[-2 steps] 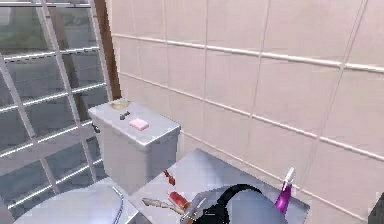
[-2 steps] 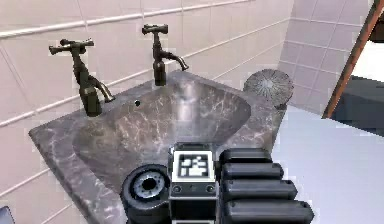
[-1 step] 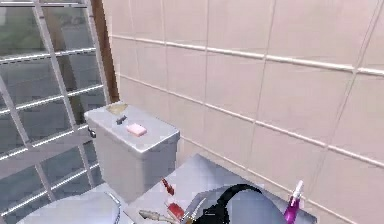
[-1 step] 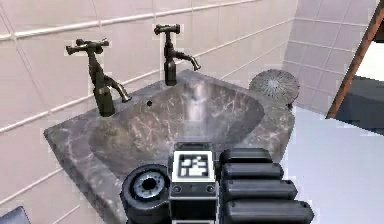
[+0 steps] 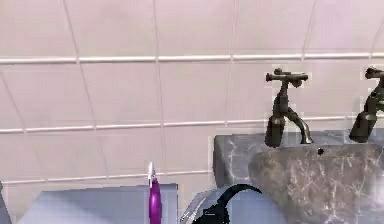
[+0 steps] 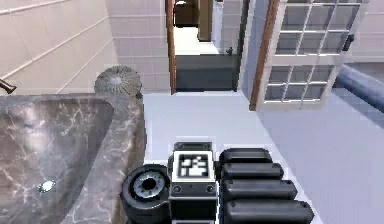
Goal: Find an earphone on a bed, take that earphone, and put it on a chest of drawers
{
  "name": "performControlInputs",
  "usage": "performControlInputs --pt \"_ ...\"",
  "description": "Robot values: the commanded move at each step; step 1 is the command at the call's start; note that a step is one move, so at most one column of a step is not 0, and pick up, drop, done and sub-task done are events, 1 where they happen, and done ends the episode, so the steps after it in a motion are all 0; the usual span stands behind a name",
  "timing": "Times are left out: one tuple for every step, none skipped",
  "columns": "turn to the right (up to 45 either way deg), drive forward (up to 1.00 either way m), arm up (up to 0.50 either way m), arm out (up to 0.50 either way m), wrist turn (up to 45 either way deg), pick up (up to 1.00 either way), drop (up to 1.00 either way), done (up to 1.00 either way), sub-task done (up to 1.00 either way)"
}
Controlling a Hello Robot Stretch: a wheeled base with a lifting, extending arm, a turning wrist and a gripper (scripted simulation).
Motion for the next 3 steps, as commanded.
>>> performControlInputs --pt "45.0 0.00 0.00 0.00 0.0 0.00 0.00 0.00 0.00" --pt "45.0 0.00 0.00 0.00 0.0 0.00 0.00 0.00 0.00" --pt "15.0 0.00 0.00 0.00 0.0 0.00 0.00 0.00 0.00"
